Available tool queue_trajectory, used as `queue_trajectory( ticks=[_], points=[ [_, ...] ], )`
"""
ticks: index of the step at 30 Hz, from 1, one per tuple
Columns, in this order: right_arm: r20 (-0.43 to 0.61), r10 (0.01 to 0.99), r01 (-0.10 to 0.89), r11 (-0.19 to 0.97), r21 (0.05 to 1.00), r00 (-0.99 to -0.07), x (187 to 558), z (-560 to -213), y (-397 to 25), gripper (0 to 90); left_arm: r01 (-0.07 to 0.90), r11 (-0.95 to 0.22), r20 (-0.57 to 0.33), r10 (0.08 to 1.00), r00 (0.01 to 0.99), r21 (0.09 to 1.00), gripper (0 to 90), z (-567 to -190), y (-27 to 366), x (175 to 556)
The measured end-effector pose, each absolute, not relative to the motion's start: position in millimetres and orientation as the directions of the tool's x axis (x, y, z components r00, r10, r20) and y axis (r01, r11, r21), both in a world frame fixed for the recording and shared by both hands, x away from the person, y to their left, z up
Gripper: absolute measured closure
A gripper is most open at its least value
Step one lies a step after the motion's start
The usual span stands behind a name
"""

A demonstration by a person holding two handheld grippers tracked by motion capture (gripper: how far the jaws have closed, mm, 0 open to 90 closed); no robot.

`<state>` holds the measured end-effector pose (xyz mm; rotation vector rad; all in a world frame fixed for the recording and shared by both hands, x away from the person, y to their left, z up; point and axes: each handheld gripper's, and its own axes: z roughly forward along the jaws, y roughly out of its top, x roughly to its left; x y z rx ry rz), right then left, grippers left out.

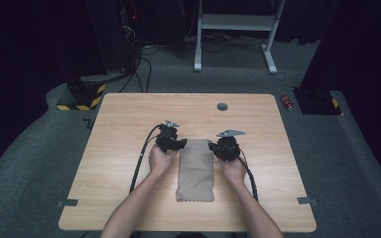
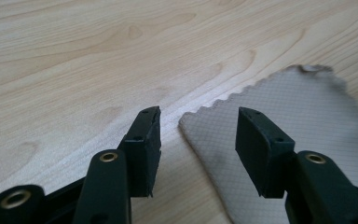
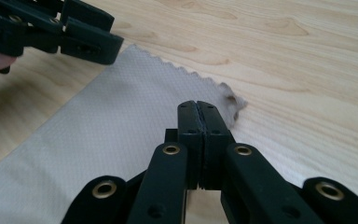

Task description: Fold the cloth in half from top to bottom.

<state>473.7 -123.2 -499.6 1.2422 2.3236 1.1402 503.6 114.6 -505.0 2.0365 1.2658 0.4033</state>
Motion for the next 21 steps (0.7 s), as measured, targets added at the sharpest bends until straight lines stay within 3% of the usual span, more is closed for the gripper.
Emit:
queue_trajectory(
  ticks=[7, 12, 21],
  points=[
    [0.117, 0.816, 0.613, 0.322, 0.721, -0.566, 496, -511, -108, 87.5, 0.67, -0.271, -0.098, 0.883, 0.458, 0.691, 52.2, -514, 116, 509],
    [0.108, 0.868, 0.65, 0.274, 0.708, -0.484, 512, -518, -113, 84.6, 0.662, -0.285, -0.076, 0.885, 0.46, 0.693, 52.6, -514, 114, 509],
    [0.061, 0.883, 0.642, 0.289, 0.71, -0.465, 518, -518, -112, 72.9, 0.653, -0.317, -0.043, 0.88, 0.472, 0.688, 55.1, -514, 112, 510]
  ],
)
